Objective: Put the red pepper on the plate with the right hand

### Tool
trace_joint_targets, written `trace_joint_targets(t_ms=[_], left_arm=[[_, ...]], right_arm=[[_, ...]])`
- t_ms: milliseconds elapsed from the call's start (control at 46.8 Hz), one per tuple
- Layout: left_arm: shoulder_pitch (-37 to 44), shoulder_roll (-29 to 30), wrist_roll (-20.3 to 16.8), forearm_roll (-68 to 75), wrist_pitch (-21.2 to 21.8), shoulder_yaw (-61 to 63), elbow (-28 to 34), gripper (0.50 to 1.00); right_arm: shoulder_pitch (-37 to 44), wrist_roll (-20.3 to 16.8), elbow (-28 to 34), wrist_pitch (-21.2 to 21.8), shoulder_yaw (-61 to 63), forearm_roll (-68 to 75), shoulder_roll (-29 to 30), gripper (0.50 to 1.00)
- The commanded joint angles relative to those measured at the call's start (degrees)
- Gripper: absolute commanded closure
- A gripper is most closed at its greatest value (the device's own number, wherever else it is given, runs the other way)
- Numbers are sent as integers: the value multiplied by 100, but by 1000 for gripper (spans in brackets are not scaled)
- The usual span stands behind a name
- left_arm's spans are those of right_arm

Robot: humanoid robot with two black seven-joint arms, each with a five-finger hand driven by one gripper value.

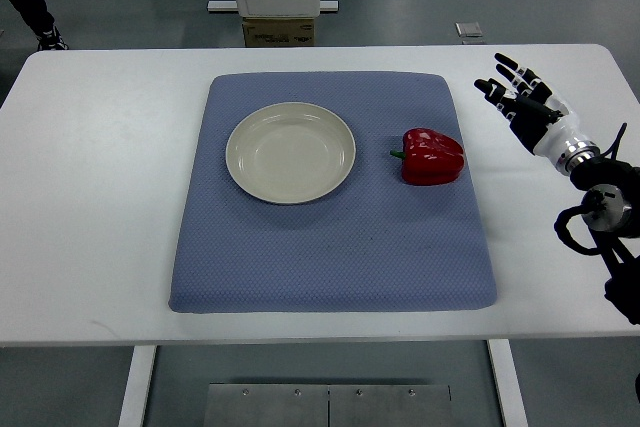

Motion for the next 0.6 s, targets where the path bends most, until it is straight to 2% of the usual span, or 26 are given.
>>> trace_joint_targets(t_ms=[0, 577], left_arm=[[0, 0, 0, 0, 0, 2, 1, 500], [0, 0, 0, 0, 0, 2, 1, 500]], right_arm=[[-12, 0, -19, -6, 7, 0, 30, 500], [-83, 9, -27, 3, -2, 0, 91, 500]])
